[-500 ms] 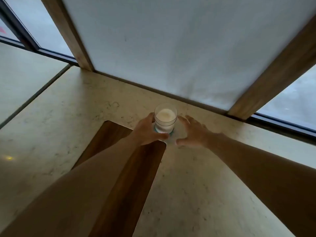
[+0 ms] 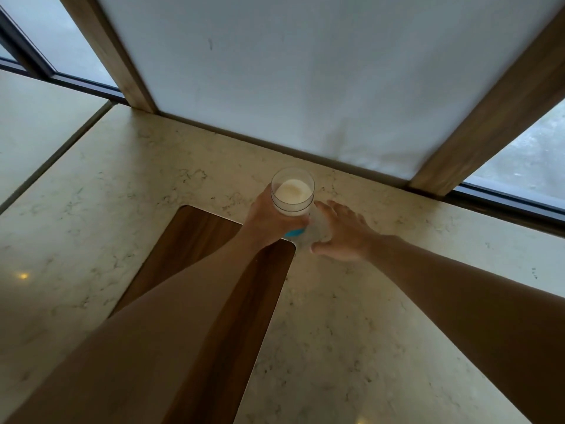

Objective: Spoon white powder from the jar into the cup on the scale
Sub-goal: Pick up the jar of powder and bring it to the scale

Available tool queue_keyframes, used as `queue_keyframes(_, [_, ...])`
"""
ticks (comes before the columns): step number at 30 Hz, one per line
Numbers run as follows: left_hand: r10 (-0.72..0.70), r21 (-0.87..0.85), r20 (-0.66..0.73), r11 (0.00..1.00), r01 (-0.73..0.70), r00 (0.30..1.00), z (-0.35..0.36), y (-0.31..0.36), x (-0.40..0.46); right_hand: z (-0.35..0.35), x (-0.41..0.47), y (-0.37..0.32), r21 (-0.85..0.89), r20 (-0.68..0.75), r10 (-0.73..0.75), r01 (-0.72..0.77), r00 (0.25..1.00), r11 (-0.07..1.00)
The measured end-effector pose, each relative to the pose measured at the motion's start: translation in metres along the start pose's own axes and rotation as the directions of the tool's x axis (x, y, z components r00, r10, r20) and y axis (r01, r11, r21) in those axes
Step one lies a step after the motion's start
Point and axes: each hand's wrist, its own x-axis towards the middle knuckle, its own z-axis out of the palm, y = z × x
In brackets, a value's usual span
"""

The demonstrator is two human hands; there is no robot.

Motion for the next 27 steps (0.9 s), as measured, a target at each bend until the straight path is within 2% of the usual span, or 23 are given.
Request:
queue_keyframes(13, [0.050, 0.084, -0.033, 0.995, -0.047, 0.998, 0.002, 0.001, -0.015, -0.013, -0.025, -0.008, 0.041, -0.018, 0.045, -0.045, 0.999, 0.998])
queue_keyframes(18, [0.105, 0.117, 0.032, 0.987, -0.108, 0.994, -0.003, 0.014, -0.031, -0.022, -0.048, -0.011, 0.056, -0.039, 0.038, -0.035, 0.999, 0.998])
queue_keyframes(27, [0.160, 0.147, 0.068, 0.975, -0.169, 0.985, -0.015, 0.053, -0.077, -0.044, -0.109, -0.018, 0.071, -0.076, 0.050, -0.045, 0.996, 0.996])
